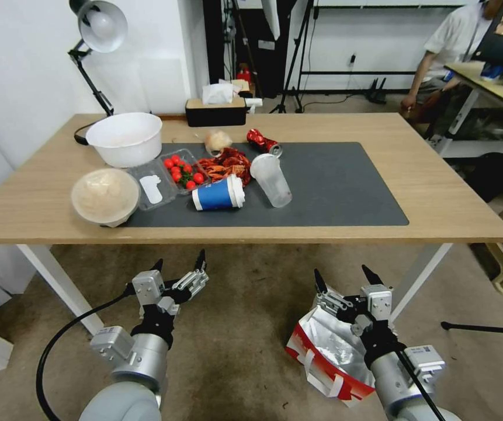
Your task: Pick up the food delivery bag from the floor and place it on the table.
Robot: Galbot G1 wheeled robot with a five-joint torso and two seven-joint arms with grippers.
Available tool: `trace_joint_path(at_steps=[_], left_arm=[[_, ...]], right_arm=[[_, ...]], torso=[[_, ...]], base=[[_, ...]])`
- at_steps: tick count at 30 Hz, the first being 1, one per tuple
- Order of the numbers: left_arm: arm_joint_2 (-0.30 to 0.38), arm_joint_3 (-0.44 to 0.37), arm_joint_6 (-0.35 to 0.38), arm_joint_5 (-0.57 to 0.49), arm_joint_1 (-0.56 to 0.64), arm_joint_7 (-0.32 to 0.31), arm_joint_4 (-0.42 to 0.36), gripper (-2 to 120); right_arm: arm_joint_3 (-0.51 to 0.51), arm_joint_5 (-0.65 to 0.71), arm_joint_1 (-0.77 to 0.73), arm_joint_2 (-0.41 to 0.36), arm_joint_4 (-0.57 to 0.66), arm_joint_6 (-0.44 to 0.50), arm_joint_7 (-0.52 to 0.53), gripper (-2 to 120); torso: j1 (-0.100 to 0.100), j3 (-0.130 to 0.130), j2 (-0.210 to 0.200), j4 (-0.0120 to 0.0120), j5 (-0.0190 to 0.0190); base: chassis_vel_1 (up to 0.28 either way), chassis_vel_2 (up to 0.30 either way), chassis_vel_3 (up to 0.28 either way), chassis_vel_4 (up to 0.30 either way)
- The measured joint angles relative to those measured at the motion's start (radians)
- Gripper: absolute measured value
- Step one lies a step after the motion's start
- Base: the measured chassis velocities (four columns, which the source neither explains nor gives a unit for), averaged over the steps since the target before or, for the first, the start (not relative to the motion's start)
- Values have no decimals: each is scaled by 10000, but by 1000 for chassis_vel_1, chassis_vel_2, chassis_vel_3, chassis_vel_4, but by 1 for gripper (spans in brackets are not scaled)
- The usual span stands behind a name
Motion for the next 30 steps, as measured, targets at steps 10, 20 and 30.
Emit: trace_joint_path(at_steps=[10, 20, 30], left_arm=[[30, -9, 1, -1, -17, 1, 15, 100], [46, -13, 1, -1, -19, 14, 29, 100], [81, -19, 2, -1, -14, 19, 29, 100]], right_arm=[[4, 6, 11, 0, -20, 0, -29, 100], [3, 0, 12, 0, -32, 1, -46, 100], [55, 19, 3, 0, -24, 1, -73, 100]], torso=[[-187, -259, -442, 0, 1], [-377, -533, -909, 0, 0], [-550, -772, -1325, 0, 0]], base=[[0, 0, 0, 0], [0, 0, 0, 0], [0, 0, 0, 0]])
